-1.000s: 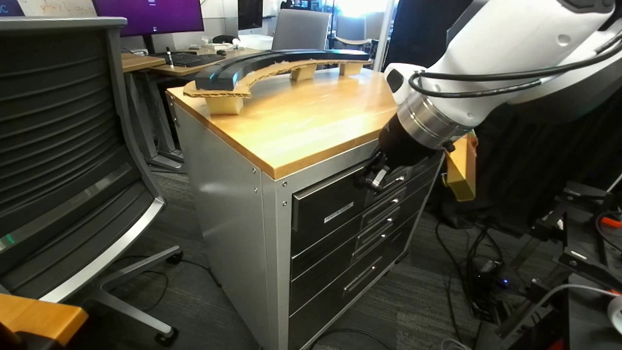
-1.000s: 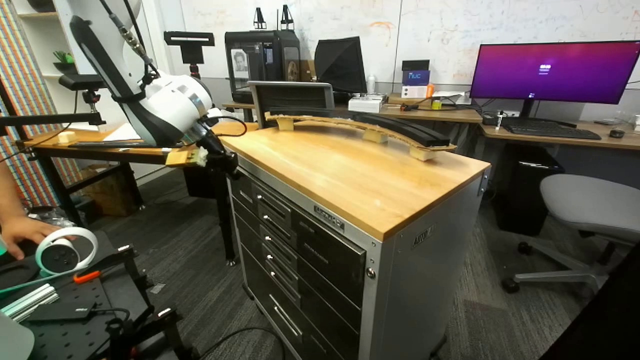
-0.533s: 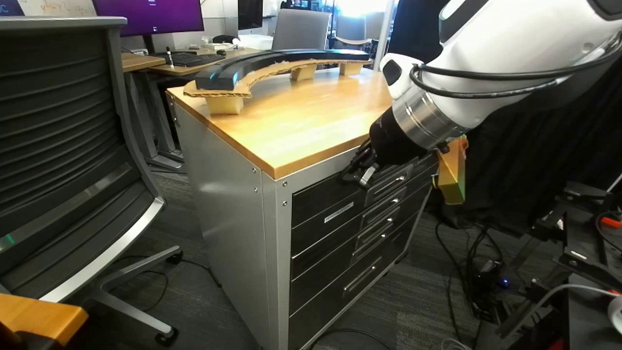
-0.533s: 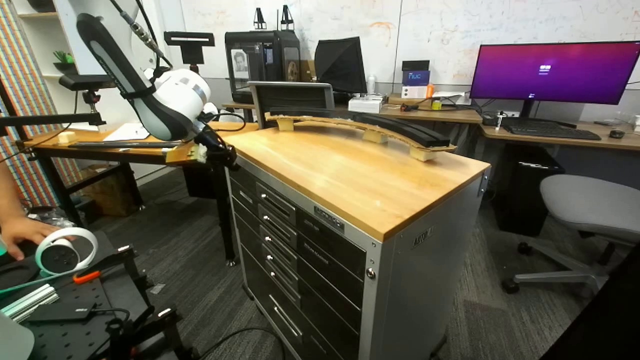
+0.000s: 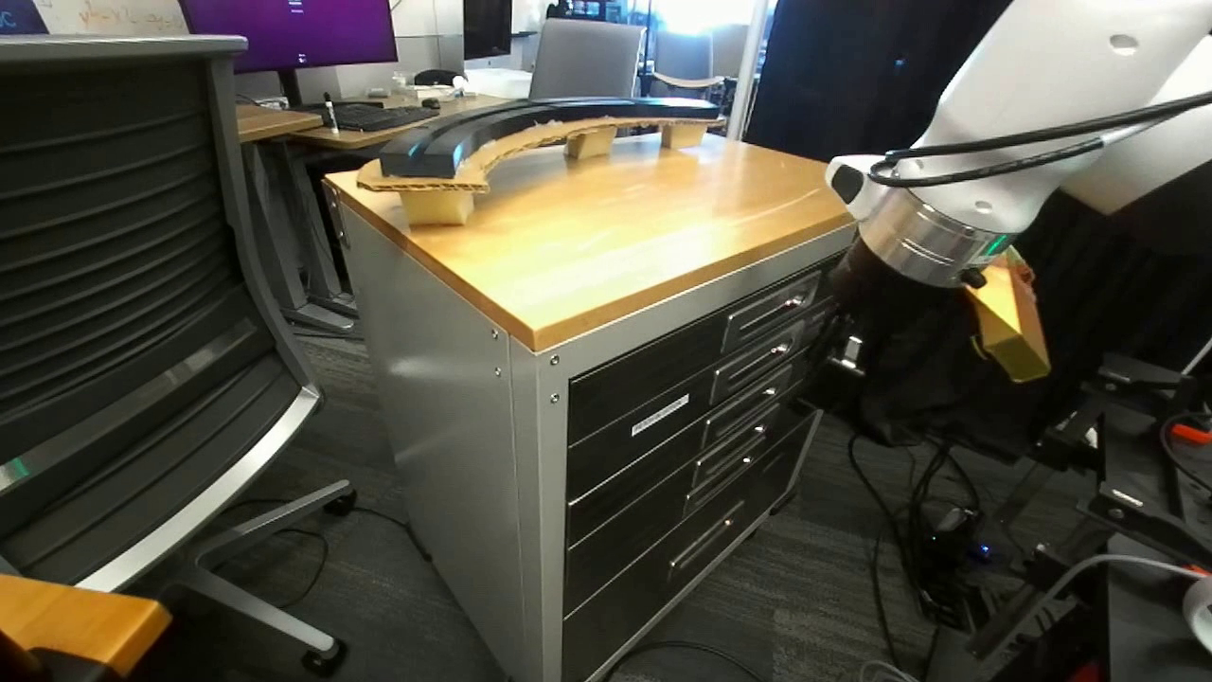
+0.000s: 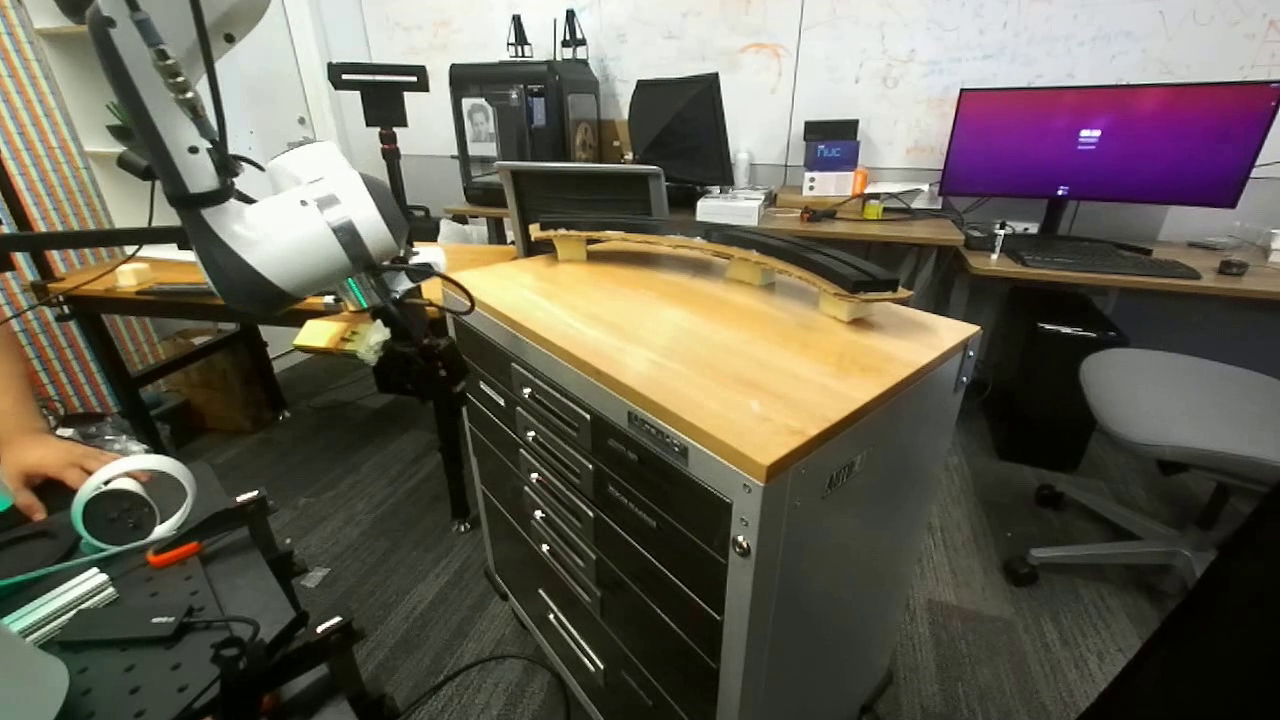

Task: Put the screwdriver inside the open drawer then close the drawer

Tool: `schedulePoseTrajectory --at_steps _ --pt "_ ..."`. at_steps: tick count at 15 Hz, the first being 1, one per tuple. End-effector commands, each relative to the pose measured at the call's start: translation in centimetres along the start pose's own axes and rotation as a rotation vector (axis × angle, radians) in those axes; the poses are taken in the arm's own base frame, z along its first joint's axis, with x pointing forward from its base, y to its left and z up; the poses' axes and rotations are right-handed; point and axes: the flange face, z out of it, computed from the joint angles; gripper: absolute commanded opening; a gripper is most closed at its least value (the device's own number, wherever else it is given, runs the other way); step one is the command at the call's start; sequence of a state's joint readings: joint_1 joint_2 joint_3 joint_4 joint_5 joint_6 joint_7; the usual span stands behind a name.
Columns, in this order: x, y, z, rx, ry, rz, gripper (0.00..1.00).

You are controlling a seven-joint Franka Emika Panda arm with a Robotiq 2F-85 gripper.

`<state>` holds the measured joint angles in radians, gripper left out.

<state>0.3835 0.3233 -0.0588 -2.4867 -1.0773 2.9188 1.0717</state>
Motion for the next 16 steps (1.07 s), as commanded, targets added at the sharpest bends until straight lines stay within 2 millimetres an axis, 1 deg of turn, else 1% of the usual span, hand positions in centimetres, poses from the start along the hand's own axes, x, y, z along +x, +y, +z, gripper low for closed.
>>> schedulePoseTrajectory --at_steps 1,2,3,4,5,8,10,11,13,14,15,16 --pt "-2.3 1.1 -1.3 0.051 -0.129 0.008 1.0" --pt "-2.3 1.2 -1.1 0.075 -0.168 0.014 1.0" --pt "-1.8 1.3 -1.3 0.097 -0.196 0.016 1.0" --pt "-1.5 1.0 -1.3 0.131 -0.234 0.01 1.0" --pt "-0.4 1.0 -2.0 0.153 -0.255 0.01 1.0" --pt "2.7 0.8 -5.4 0.235 -0.318 0.024 1.0" --pt "5.4 1.0 -8.1 0.323 -0.36 0.04 1.0" --pt "6.6 1.1 -9.8 0.364 -0.377 0.036 1.0" --pt "9.0 2.2 -13.5 0.417 -0.378 0.084 1.0" --pt "7.3 1.2 -10.3 0.383 -0.379 0.08 1.0" --pt "8.5 1.7 -11.8 0.401 -0.375 0.089 1.0" --pt "9.1 2.0 -12.7 0.405 -0.37 0.093 1.0"
